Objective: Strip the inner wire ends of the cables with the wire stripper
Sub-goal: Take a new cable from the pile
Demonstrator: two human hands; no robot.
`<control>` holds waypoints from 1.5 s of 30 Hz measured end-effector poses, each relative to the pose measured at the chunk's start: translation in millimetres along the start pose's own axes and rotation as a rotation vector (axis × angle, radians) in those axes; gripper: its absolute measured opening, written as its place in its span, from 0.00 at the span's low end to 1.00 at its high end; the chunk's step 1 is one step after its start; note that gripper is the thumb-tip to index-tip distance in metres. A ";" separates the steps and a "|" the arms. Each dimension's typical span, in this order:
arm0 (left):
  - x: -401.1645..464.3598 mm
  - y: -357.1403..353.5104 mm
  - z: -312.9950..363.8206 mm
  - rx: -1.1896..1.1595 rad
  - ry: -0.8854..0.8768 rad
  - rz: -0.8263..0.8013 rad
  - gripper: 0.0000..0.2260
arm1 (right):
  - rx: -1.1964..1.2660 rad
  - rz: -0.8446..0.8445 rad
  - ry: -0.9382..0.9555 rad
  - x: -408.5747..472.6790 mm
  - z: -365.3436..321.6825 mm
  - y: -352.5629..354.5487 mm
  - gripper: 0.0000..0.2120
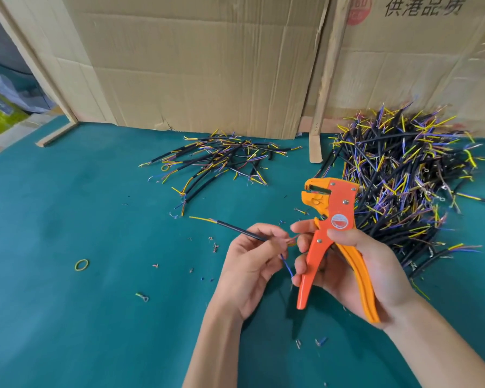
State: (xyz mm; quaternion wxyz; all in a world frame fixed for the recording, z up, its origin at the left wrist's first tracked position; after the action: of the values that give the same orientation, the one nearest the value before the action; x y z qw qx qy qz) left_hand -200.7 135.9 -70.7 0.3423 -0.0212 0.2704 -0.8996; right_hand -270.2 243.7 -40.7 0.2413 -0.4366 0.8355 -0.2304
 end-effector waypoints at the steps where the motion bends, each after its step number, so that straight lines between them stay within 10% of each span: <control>1: 0.6 -0.2 -0.5 0.019 -0.007 -0.008 0.06 | -0.006 -0.009 0.003 0.0 -1.4 0.7 0.31; 13: 6.3 14.0 9.1 0.001 -0.168 0.185 0.03 | -0.009 0.034 -0.002 -1.6 -7.5 8.8 0.39; 45: 5.9 20.1 10.3 0.100 -0.184 0.274 0.05 | -0.341 -0.026 -0.107 -8.6 6.6 6.1 0.17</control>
State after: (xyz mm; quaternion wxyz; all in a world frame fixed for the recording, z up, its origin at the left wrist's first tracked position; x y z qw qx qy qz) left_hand -190.8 114.9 -72.8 0.4857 -0.0494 0.1933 -0.8511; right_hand -265.7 252.9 -47.7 0.2048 -0.4935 0.8428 -0.0647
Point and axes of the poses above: each hand's wrist, its own x-axis towards the middle knuckle, its own y-axis out of the back of the hand, z = x × y, the point moved 7 cm from there along x, towards the middle knuckle, and after that the axes turned 12 degrees about z, right-handed, at the moved point
